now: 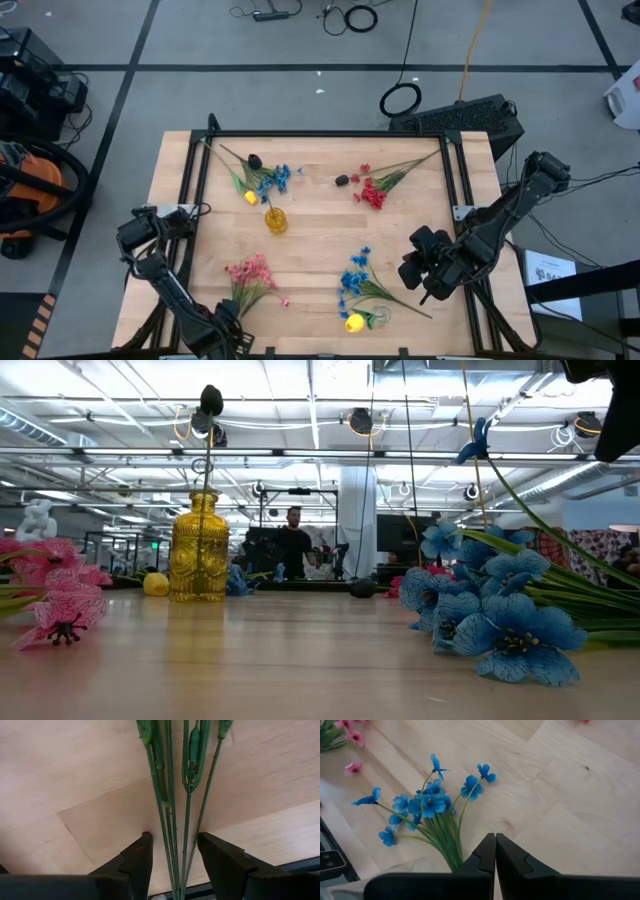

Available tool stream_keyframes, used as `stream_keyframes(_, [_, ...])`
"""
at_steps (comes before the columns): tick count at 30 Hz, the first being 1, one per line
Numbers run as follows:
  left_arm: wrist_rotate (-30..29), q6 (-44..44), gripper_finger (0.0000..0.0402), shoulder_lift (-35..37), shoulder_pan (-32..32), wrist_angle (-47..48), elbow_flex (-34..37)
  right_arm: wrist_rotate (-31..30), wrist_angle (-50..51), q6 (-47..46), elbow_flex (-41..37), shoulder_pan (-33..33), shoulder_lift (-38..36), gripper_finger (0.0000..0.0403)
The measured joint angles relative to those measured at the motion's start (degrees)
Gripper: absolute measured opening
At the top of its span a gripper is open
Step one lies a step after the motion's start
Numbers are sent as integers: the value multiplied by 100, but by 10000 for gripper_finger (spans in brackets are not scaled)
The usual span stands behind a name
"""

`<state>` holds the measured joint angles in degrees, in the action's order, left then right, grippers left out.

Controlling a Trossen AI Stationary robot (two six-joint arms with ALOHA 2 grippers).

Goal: Sort flowers into vase by color
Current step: Put the pink flowers into the transparent vase

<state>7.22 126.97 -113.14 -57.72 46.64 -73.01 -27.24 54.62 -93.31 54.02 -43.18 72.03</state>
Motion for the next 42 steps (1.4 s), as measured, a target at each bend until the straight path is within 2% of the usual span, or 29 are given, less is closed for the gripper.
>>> stream_keyframes(4, [32,-33,136,-8,87,44,-2,-1,-11,-1,0,0,0,4])
stream_keyframes(10, [134,-875,15,1,326,-84,7,2,-34,-1,0,0,0,4])
stream_keyframes(14, [194,-1447,10,34,497,-41,11,2,-57,-1,0,0,0,4])
stream_keyframes(16, [-17,-1601,6,124,587,119,32,2,-75,-1,0,0,0,4])
stream_keyframes(22, [-2085,-1697,4,844,889,374,37,2,-151,125,0,0,-2,4])
stream_keyframes(29, [-4952,-2759,3,1727,1273,167,37,-1,-213,124,0,0,0,4])
stream_keyframes(33, [-6294,-4156,3,1985,1517,-842,35,-5,-213,124,0,0,0,4])
stream_keyframes(36, [-7005,-6162,2,1965,1692,-2219,33,-128,-218,124,-2,0,0,4])
stream_keyframes(39, [-7015,-8549,2,1827,1912,-3817,28,-221,-270,151,-2,0,0,4])
stream_keyframes(42, [-6399,-10120,2,1741,2280,-4859,30,-289,-370,293,-2,2,0,4])
